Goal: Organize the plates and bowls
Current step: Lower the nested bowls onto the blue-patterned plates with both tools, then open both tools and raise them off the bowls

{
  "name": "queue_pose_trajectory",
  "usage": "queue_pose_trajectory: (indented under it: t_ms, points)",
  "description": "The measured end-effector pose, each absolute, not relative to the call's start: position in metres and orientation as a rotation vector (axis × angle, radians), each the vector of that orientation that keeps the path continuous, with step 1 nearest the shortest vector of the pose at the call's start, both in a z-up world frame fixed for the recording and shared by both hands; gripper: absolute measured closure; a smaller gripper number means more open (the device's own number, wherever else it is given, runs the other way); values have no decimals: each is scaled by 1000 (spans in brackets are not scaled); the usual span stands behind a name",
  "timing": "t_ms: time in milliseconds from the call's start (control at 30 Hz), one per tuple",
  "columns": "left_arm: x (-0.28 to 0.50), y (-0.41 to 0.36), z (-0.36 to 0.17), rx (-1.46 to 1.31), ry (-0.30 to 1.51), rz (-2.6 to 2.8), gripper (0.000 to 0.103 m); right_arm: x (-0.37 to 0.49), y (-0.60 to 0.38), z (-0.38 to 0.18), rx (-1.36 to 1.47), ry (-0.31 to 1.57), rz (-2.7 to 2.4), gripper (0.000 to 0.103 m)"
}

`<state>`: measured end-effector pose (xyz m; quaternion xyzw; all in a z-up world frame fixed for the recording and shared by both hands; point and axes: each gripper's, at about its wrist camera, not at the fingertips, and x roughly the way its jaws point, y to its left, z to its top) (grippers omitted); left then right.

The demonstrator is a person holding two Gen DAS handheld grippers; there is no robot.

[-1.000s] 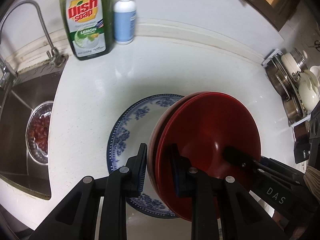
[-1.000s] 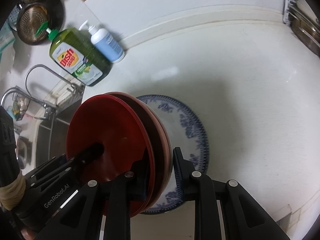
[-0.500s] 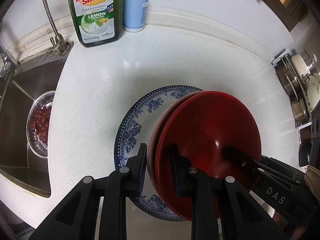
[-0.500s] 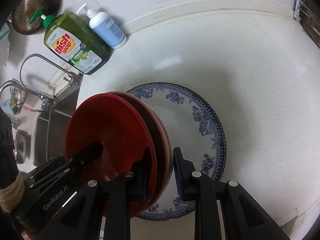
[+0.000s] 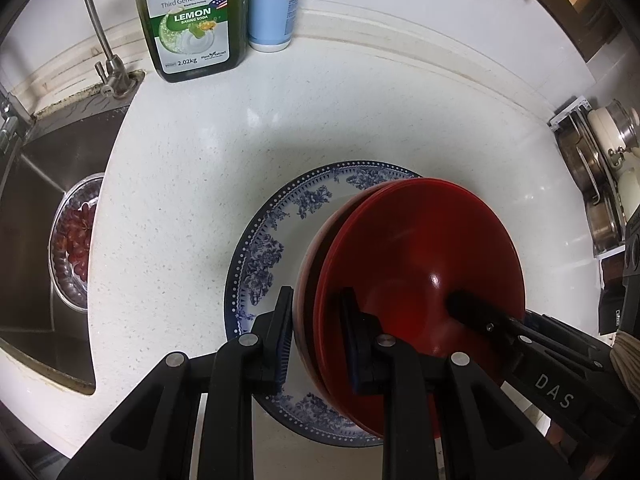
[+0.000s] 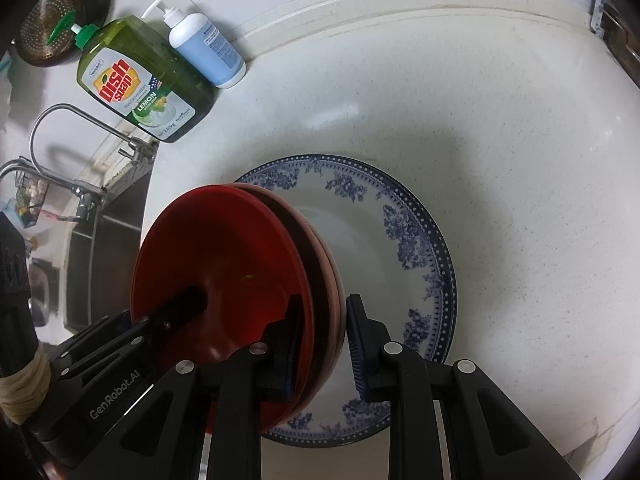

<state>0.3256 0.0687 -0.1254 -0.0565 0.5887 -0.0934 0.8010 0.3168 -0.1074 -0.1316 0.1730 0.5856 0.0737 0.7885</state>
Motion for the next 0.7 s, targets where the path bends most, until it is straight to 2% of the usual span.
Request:
queue_pose_trajectory:
  t_ms: [300,367,467,533,600,667,700]
  points:
    - [326,71,-128,-118,1256,-217,78,316,-108,-130,364,1246,170,80]
    - [324,69,-123,-72,1224,-208,64,315,-109,-130,369,1242,178,79]
    - [321,71,-114,-25,1167,-180,53,311,-109,-124,354,1203,178,76]
    - [318,74,-106,-19,1139,-175,45,304,-108,-115,318,1157,164,68]
    - [309,79,-94,-12,1084,-165,41,295,-110,-102,276,1110,125,58]
    - [299,81,-82,12,1017,-161,27,284,-113,-88,249,1057,88,57]
    - [290,80,-75,29,969,-161,24,278,-114,-81,236,1031,73,55]
